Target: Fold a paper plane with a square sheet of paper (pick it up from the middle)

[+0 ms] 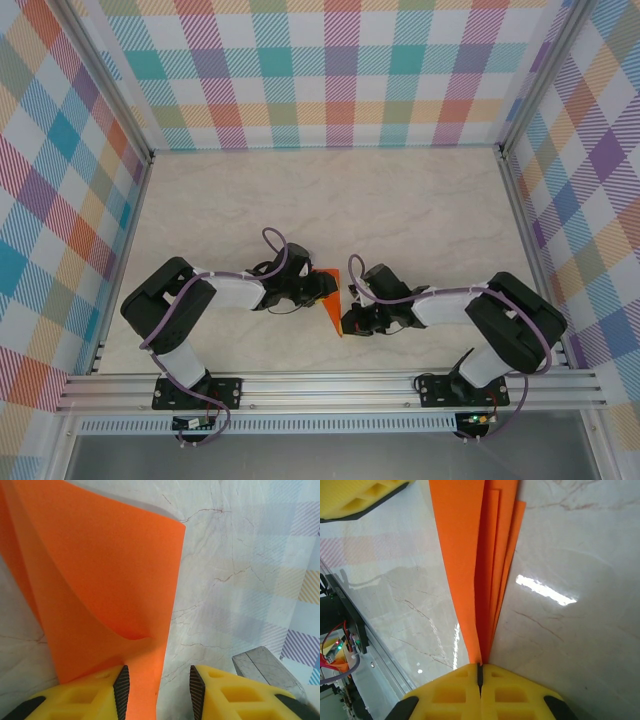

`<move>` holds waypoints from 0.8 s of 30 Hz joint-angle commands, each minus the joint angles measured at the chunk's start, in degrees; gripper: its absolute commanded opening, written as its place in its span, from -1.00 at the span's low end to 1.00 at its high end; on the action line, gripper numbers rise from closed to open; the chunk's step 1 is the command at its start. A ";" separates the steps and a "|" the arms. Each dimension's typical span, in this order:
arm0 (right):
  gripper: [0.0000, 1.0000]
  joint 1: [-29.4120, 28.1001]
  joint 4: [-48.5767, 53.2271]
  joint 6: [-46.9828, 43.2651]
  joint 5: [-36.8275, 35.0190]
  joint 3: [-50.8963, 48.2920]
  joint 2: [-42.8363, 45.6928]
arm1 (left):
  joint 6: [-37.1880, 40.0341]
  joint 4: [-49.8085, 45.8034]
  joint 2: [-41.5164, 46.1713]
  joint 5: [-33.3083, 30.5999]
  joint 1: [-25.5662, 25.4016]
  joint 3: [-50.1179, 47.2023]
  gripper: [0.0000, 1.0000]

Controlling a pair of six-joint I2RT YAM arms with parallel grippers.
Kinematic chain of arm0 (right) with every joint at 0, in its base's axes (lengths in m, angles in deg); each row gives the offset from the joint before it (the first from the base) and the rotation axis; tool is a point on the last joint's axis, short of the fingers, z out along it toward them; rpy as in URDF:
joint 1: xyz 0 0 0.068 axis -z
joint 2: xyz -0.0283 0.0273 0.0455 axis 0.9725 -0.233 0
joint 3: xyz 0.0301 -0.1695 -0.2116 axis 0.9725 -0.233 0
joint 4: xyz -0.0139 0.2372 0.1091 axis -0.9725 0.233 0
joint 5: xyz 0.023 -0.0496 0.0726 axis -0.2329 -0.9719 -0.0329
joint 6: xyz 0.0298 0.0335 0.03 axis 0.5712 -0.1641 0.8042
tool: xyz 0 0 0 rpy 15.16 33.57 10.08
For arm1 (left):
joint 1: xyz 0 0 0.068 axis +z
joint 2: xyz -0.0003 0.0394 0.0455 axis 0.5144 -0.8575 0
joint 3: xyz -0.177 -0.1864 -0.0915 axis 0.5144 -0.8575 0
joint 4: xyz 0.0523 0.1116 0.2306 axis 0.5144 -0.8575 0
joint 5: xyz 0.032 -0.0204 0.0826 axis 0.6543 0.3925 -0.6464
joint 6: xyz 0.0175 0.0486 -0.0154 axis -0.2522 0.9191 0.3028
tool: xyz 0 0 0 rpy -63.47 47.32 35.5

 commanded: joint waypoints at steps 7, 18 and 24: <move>-0.80 -0.93 9.90 -4.44 0.21 0.69 -1.09 | -0.18 -1.80 -0.79 -1.28 -0.06 1.00 -0.21; -0.43 0.25 10.99 0.04 -7.28 4.66 7.57 | 0.06 -1.83 -0.89 -0.72 -0.13 0.88 -0.21; -0.52 0.65 7.68 0.68 -3.95 6.44 3.03 | 0.15 -1.83 -0.98 -0.62 -0.12 0.88 -0.21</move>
